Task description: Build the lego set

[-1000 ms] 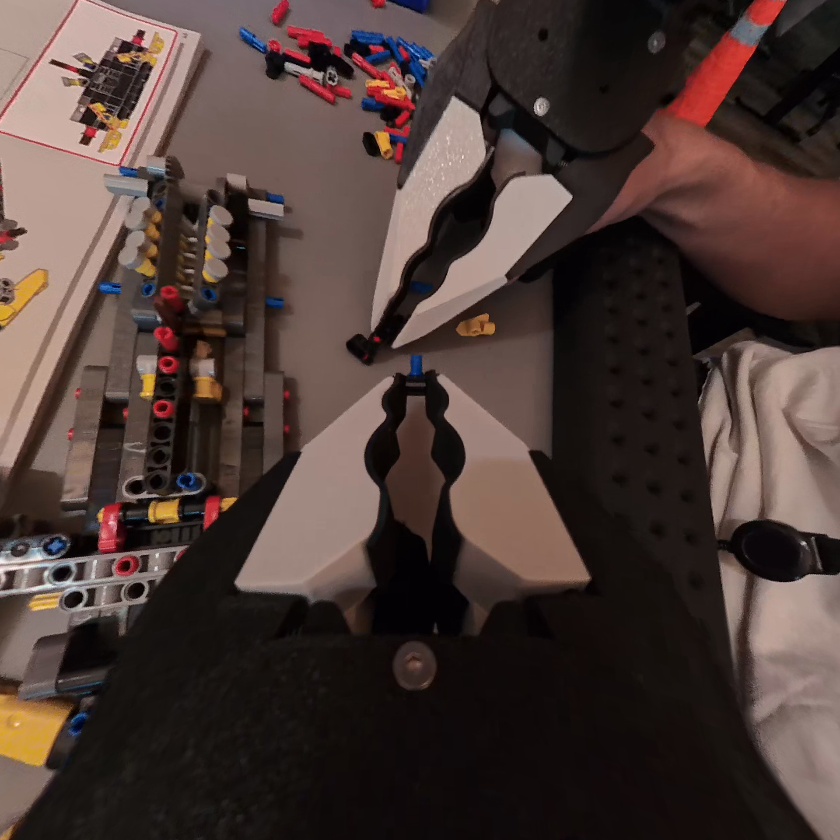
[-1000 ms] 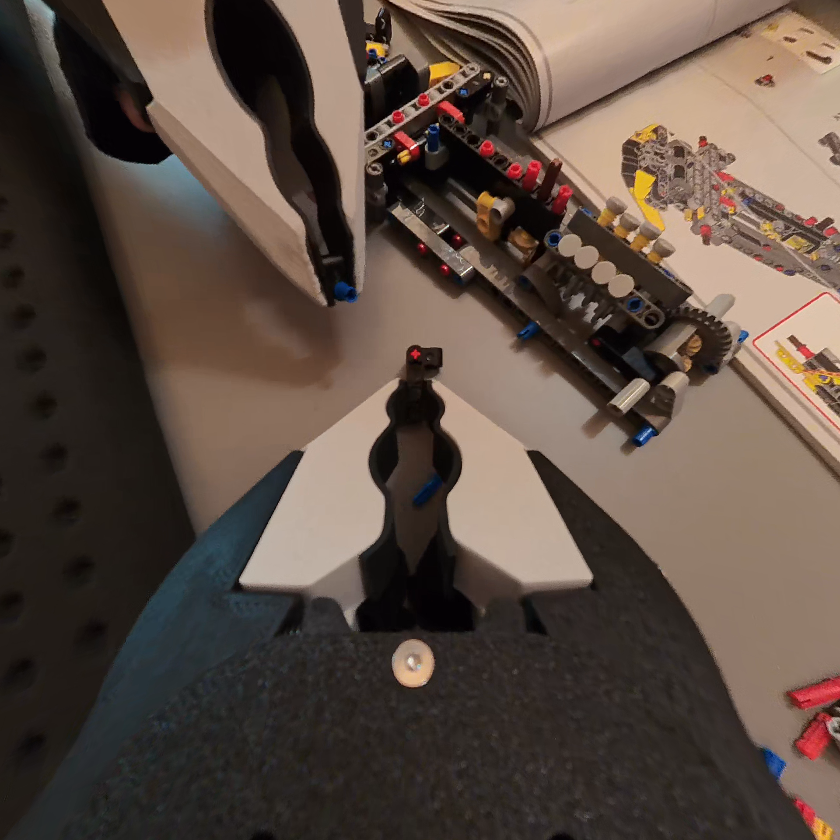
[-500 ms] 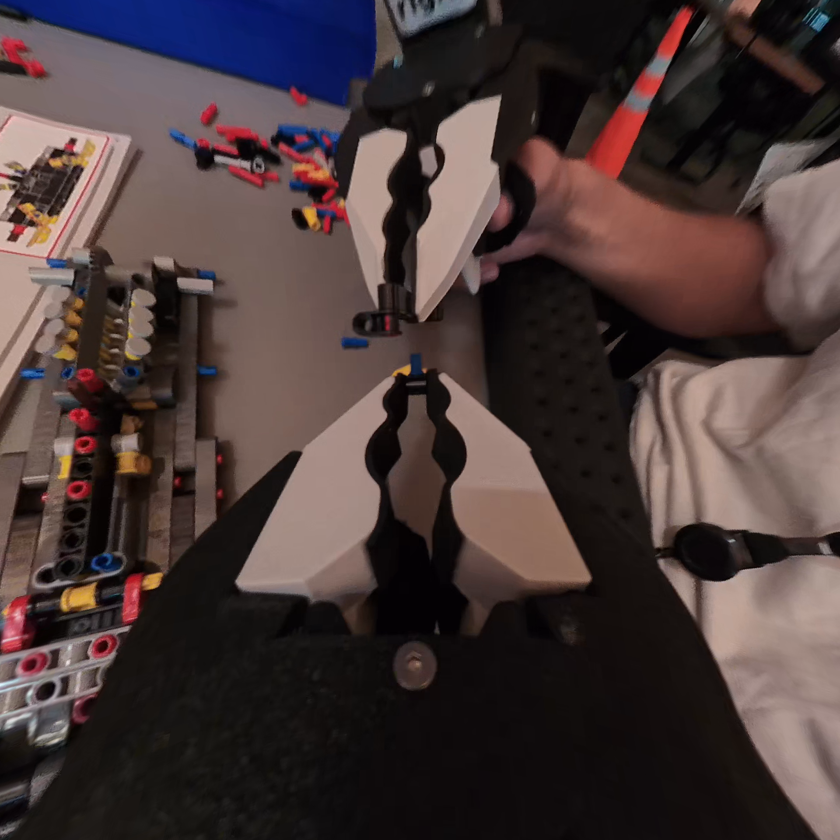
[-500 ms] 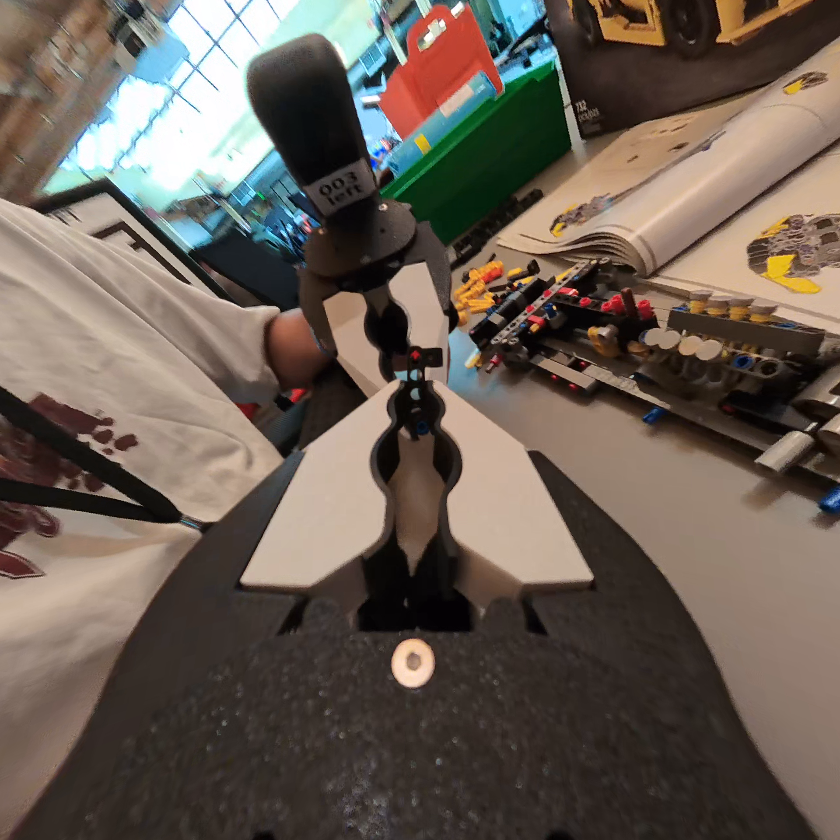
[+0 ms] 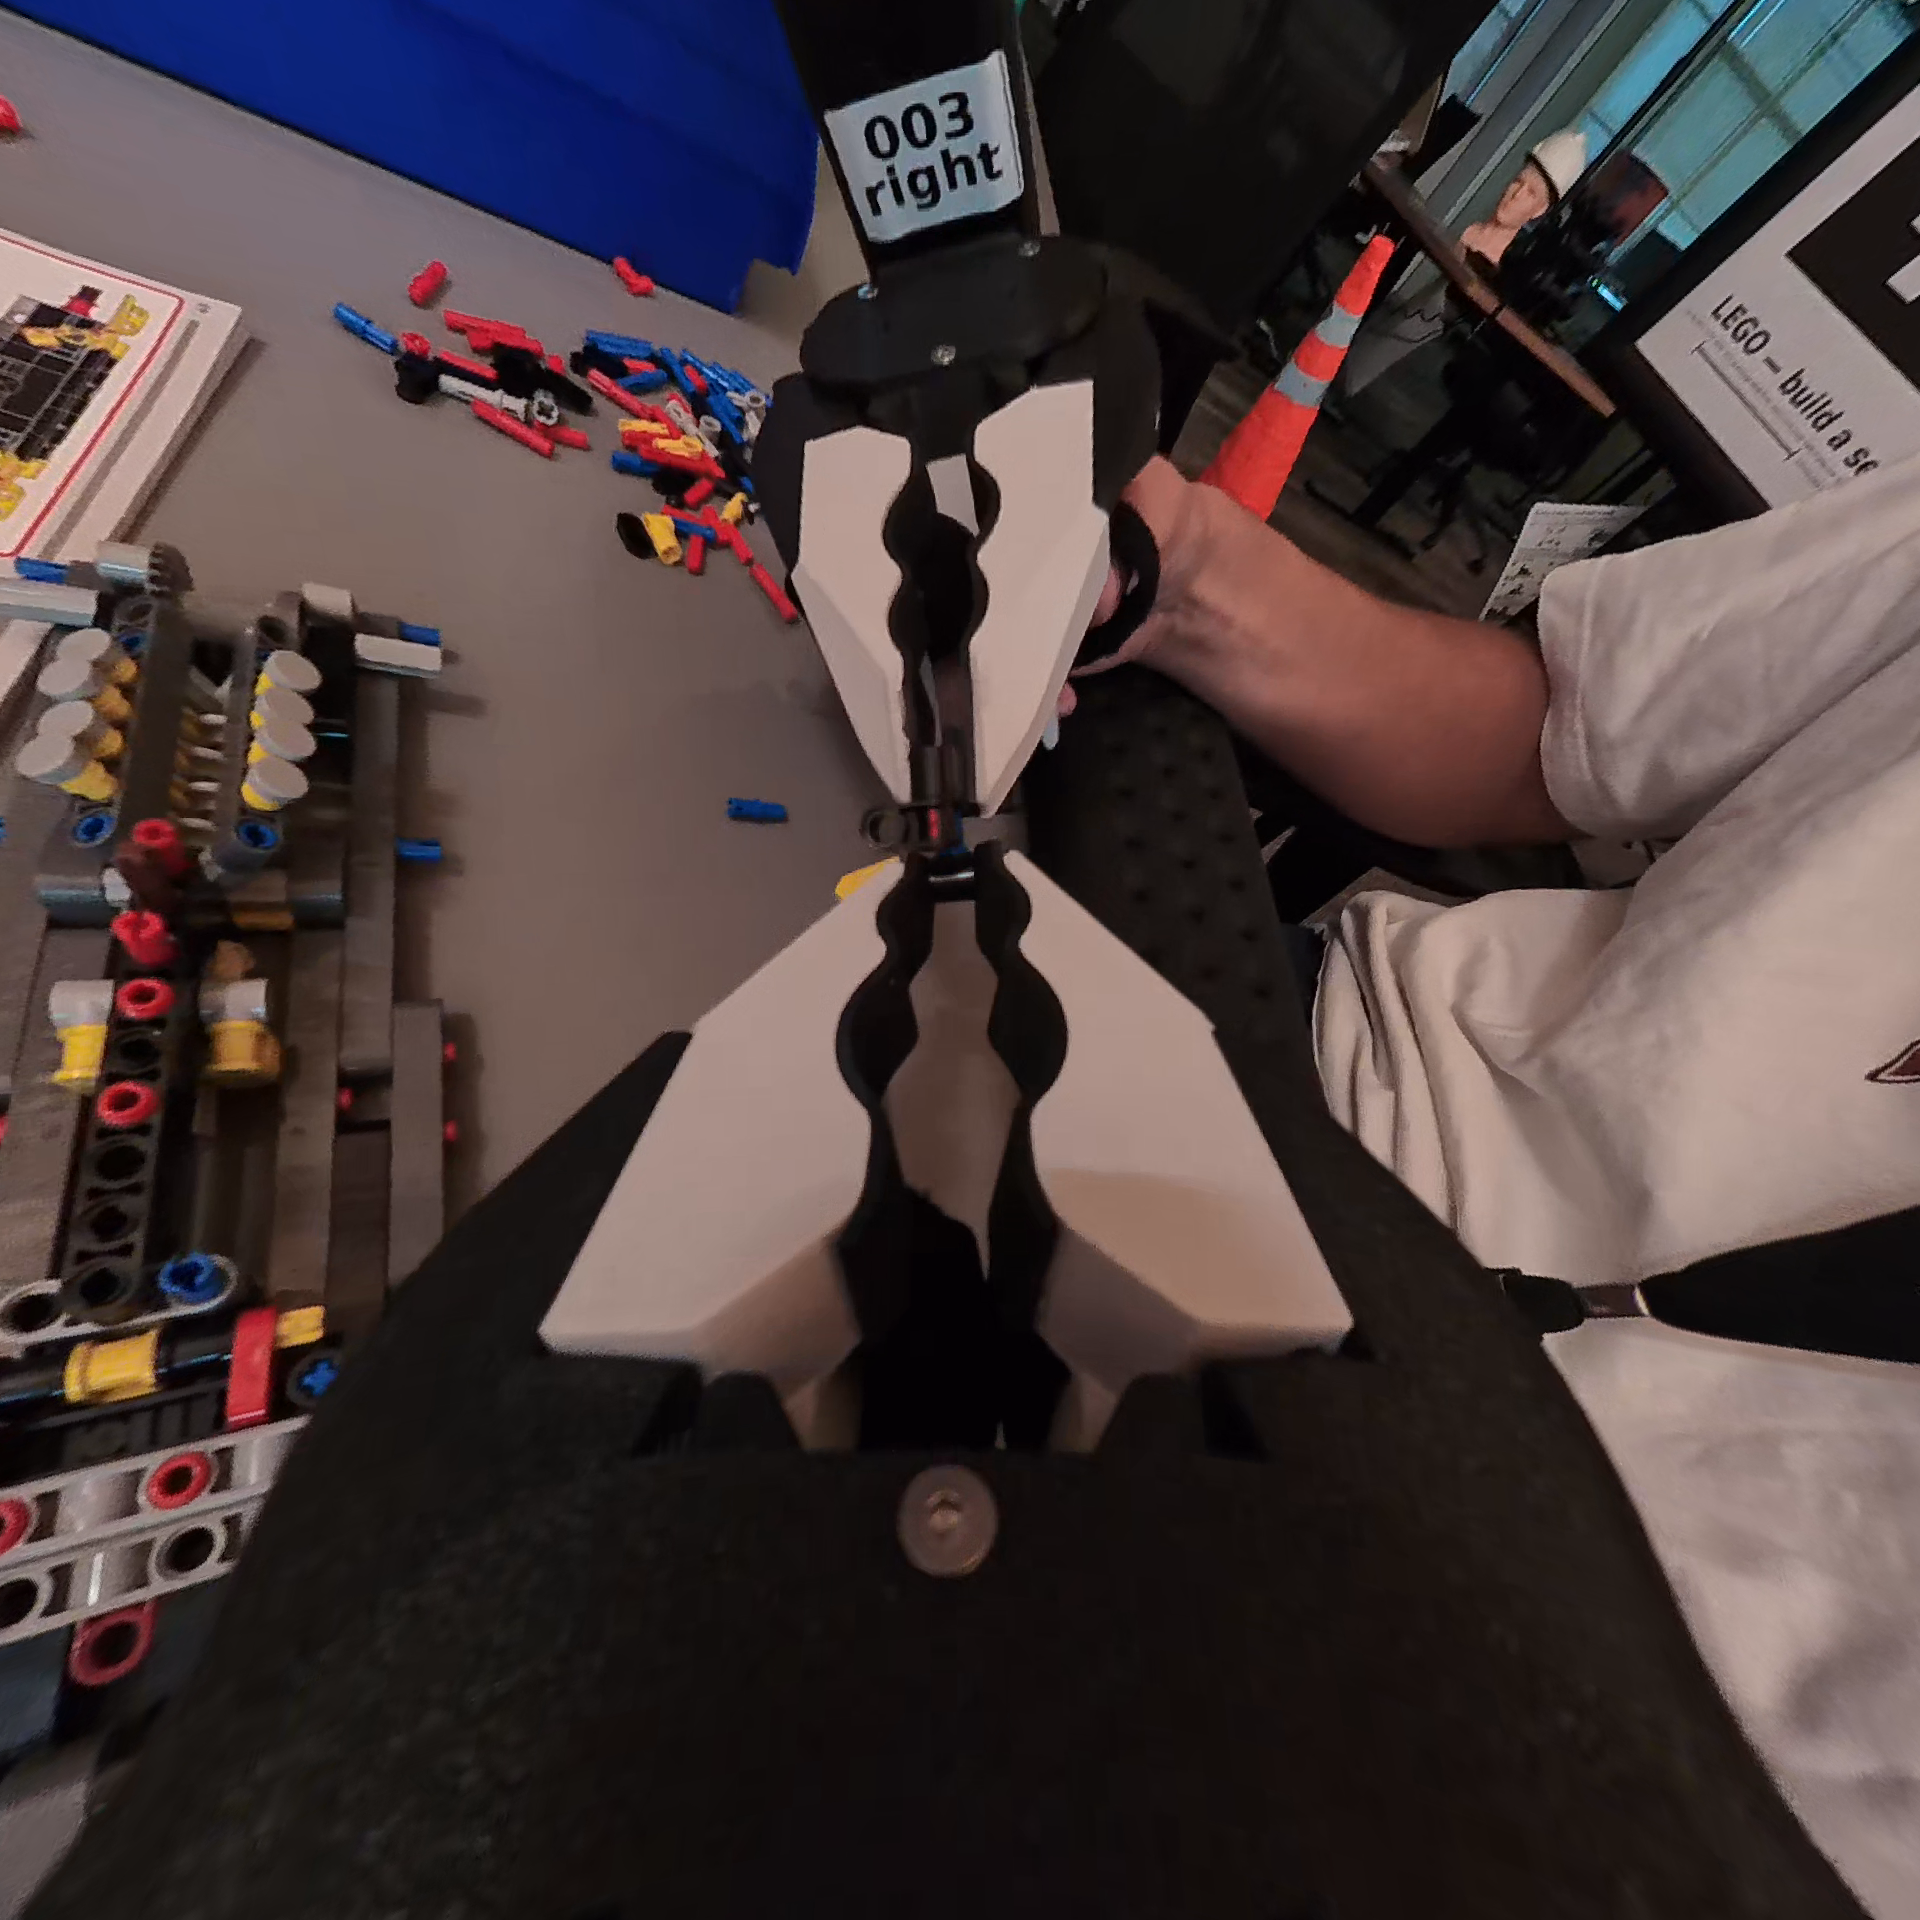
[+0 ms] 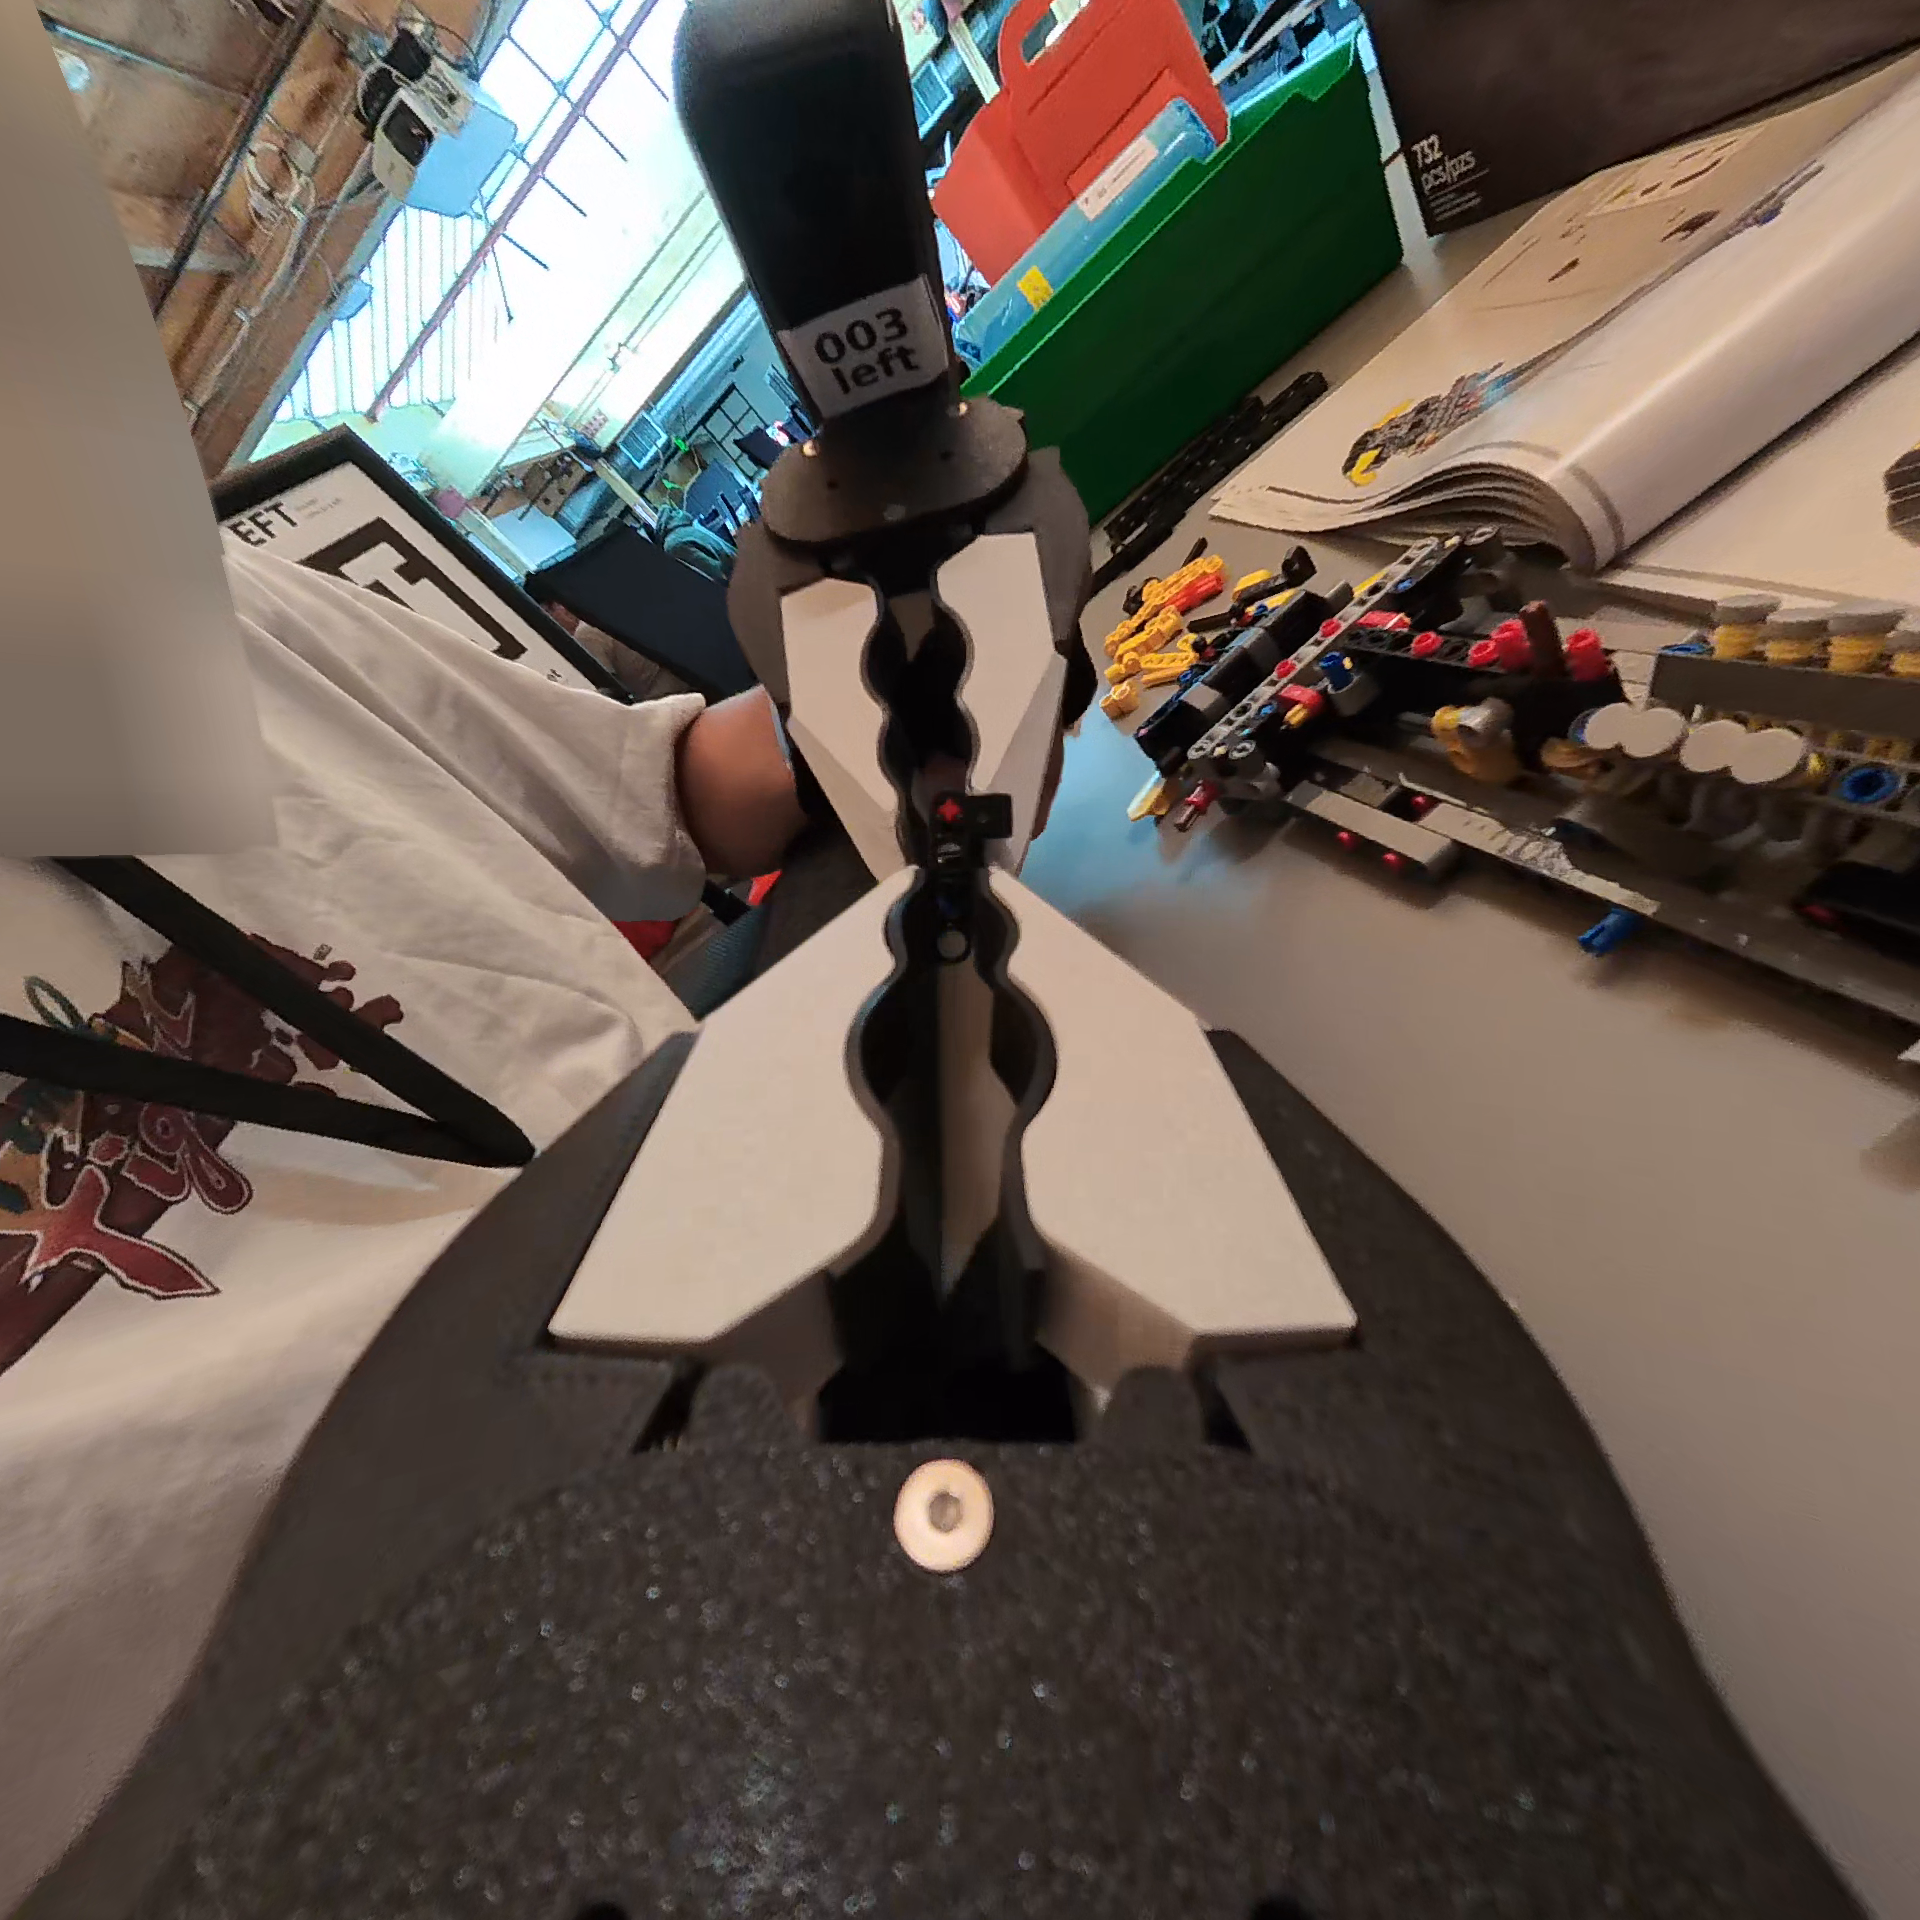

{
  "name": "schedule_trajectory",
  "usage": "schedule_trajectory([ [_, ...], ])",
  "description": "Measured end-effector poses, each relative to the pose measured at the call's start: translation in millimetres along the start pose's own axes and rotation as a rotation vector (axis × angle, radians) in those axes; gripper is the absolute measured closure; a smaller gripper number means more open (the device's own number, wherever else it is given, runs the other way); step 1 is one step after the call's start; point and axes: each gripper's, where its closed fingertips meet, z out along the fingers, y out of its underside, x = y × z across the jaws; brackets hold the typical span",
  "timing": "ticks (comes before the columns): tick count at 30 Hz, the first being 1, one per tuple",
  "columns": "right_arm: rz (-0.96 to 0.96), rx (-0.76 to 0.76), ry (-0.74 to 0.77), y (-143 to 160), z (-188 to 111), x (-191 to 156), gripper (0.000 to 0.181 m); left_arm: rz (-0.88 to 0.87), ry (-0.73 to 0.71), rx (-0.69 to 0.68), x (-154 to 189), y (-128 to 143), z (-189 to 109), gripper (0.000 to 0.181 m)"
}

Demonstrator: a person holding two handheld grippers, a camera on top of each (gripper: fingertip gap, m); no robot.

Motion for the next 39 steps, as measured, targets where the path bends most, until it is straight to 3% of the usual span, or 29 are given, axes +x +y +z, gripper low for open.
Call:
schedule_trajectory([
  [8,-0.205,-0.171,0.061,24,7,-1,0.175,0.117,-0.022,-0.141,5,21,2,0.174],
  [18,-0.226,-0.372,0.128,55,17,10,0.175,0.173,-0.056,-0.308,0,50,6,0.175],
  [26,-0.180,-0.178,0.097,23,9,5,0.175,0.144,-0.069,-0.141,-4,22,2,0.174],
  [33,-0.176,-0.151,0.111,19,5,7,0.175,0.158,-0.072,-0.118,-1,18,3,0.180],
  [39,-0.187,-0.083,0.219,6,-7,24,0.175,0.194,-0.112,-0.208,-11,30,-11,0.178],
])
